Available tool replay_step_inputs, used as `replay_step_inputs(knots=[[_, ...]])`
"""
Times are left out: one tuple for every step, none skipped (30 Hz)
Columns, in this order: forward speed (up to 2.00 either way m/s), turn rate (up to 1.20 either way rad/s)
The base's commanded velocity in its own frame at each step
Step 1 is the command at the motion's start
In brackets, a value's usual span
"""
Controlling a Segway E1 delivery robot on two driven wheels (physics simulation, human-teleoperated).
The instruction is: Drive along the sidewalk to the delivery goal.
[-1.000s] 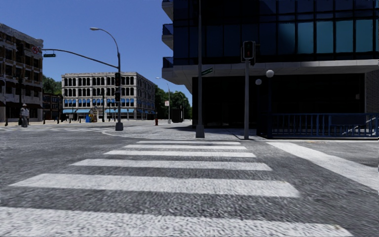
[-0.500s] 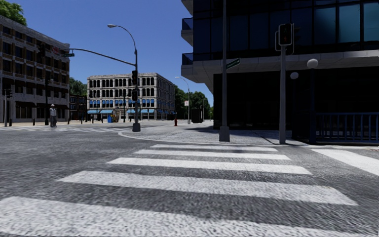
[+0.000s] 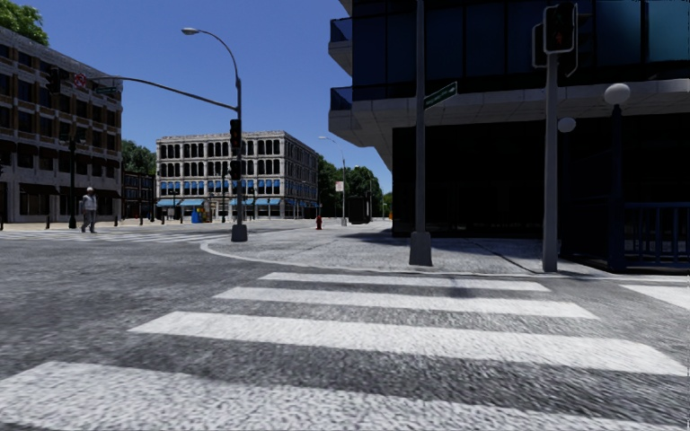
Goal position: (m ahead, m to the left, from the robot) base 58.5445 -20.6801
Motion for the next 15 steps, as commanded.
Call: replay_step_inputs(knots=[[2.00, 0.01], [2.00, 0.01], [2.00, 0.01], [2.00, 0.01], [2.00, 0.01], [2.00, 0.01], [2.00, 0.01], [2.00, 0.01], [2.00, 0.01], [2.00, 0.01], [2.00, 0.01], [2.00, 0.01], [2.00, 0.01], [2.00, 0.01], [2.00, 0.01]])
